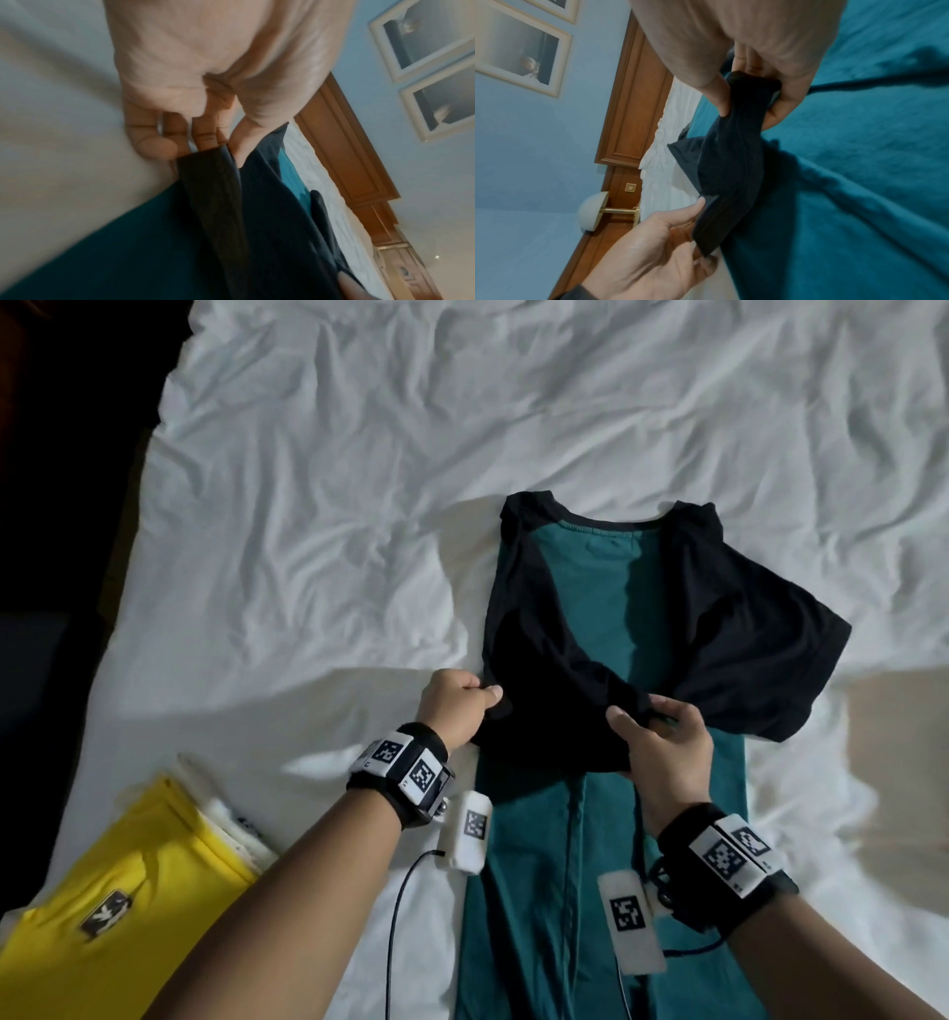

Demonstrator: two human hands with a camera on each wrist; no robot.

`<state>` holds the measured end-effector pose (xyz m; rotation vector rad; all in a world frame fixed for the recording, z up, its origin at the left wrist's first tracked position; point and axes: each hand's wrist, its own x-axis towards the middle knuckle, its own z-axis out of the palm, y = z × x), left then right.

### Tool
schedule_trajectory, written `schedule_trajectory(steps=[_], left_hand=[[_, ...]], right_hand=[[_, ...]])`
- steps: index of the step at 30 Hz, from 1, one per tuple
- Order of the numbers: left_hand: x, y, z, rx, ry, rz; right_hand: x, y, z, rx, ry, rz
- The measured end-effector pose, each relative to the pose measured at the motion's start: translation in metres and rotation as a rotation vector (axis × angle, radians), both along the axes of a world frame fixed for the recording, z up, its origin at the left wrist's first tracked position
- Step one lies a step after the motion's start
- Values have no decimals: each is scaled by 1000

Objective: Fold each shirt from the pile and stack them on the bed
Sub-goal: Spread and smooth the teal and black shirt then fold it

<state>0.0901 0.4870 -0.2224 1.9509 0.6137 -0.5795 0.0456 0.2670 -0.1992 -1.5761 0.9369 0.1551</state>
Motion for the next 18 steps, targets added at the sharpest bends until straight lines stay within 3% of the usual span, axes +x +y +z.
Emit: schedule_trajectory(steps=[15,18], left_hand=[[15,-9,0,91,-52,9],[14,-7,0,118,-36,-52]], right_hand=[[-11,-19,-20,-95,37,10],[-13,-16,-15,-308,33,139]])
